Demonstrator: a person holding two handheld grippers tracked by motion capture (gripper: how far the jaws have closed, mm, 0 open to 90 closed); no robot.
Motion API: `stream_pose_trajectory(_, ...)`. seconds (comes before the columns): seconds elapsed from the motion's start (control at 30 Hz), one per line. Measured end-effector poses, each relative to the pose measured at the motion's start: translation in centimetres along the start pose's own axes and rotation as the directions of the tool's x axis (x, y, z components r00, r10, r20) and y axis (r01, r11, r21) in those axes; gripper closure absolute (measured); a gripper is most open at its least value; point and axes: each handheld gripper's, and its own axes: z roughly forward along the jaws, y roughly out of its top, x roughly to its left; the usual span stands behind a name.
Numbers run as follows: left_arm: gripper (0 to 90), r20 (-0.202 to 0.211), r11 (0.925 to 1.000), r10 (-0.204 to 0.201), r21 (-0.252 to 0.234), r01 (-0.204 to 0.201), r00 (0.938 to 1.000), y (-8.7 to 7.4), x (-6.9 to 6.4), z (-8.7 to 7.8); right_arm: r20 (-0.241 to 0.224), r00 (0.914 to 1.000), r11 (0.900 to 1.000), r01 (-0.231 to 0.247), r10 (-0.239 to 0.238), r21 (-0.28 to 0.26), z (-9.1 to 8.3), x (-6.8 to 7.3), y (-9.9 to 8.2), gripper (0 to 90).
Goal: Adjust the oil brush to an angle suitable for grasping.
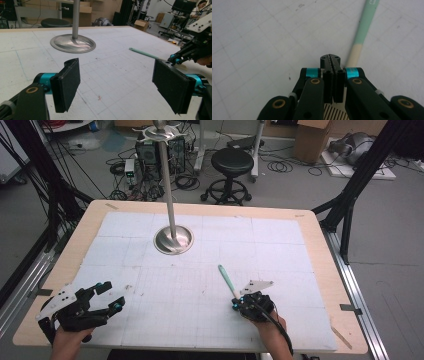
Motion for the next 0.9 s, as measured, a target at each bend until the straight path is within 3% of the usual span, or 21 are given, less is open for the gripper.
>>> stream_pose_trajectory(0.23, 23.0, 0.0, 1.0, 0.0, 0.004, 0.0, 1.0, 0.0, -0.1, 0.1, 0.011, 0.999, 0.9991, -0.043, 0.043, 0.001, -2.0, -1.0, -2.1, 89.8)
stream_pose_trajectory(0.53, 23.0, 0.001, 0.9999, 0.003, 0.011, -0.003, 1.0, -0.1, -0.1, 0.2, 0.109, 0.9894, 0.9953, -0.096, 0.096, -0.007, -4.0, -2.9, -4.1, 89.6)
stream_pose_trajectory(0.63, 23.0, 0.002, 0.9999, 0.003, 0.01, -0.003, 1.0, 0.0, -0.1, 0.2, 0.112, 0.9842, 0.9897, -0.131, 0.137, -0.057, -4.7, -3.4, -4.6, 86.2)
stream_pose_trajectory(0.77, 23.0, 0.005, 1.0, 0.001, 0.008, -0.001, 1.0, 0.0, -0.1, 0.2, 0.092, 0.9783, 0.9631, -0.162, 0.185, -0.215, -6.8, -3.4, -4.9, 75.6)
stream_pose_trajectory(0.83, 23.0, 0.007, 1.0, 0.001, 0.005, -0.001, 1.0, 0.0, -0.2, 0.2, 0.083, 0.9746, 0.9391, -0.175, 0.208, -0.296, -7.9, -3.1, -4.9, 64.6)
stream_pose_trajectory(0.9, 22.9, 0.008, 1.0, 0.002, 0.003, -0.002, 1.0, 0.0, -0.2, 0.1, 0.078, 0.9704, 0.9081, -0.184, 0.229, -0.376, -9.0, -2.7, -4.9, 54.1)
